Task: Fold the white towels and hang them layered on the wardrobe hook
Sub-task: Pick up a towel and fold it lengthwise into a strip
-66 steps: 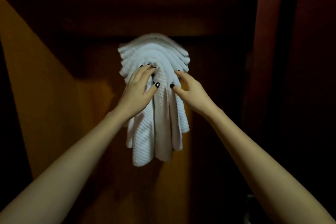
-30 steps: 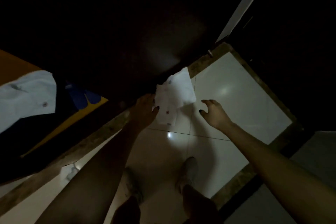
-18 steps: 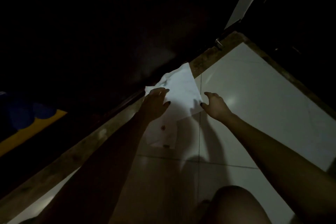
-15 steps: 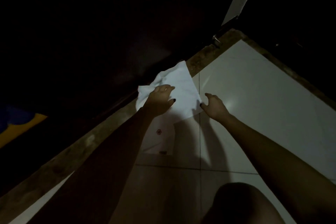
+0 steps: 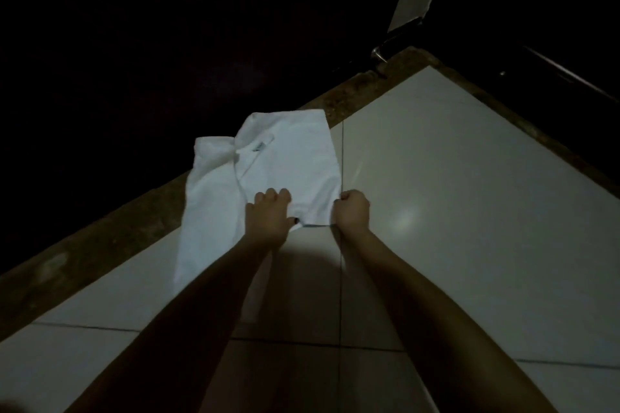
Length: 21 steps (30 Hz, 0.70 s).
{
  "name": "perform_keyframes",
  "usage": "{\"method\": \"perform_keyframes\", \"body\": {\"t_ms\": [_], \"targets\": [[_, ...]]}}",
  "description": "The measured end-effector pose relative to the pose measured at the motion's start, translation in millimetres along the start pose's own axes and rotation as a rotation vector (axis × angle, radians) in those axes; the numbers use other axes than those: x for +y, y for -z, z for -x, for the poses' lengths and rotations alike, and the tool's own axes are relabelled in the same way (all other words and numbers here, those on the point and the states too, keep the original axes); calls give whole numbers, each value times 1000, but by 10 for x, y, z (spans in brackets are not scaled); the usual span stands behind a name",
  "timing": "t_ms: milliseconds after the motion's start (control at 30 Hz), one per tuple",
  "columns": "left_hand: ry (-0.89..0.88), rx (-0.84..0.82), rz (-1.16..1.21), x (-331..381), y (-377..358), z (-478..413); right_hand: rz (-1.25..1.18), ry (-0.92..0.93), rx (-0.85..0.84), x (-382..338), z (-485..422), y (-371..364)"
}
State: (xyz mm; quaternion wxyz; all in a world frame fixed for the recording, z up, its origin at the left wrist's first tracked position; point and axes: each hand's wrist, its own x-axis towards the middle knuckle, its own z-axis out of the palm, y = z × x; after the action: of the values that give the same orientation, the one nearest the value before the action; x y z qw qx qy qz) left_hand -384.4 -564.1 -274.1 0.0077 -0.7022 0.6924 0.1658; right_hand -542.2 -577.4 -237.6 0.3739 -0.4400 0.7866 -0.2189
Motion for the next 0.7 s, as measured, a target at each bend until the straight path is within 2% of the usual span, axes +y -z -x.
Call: {"method": "perform_keyframes", "body": {"t_ms": [67,167,233,300,500,700], "targets": [[33,-20,80,5,88,58,-83,-15,-49,-82,72,64],[38,-28,468,28,484,36,-208,2,-130,-348,69,282],[-32,-21,642,71,887,-48,-325,-18,-189,-615,55,478],[-112,-18,719,133,1380,-107,-435,14,-213,-933,80,679],[-207,-96,913,336,2917,182,-487,173,-48,-1971,597,1486],[-185,-164,1091,756,4803,874,-400,279,-139,-3351,1517,2902]]}}
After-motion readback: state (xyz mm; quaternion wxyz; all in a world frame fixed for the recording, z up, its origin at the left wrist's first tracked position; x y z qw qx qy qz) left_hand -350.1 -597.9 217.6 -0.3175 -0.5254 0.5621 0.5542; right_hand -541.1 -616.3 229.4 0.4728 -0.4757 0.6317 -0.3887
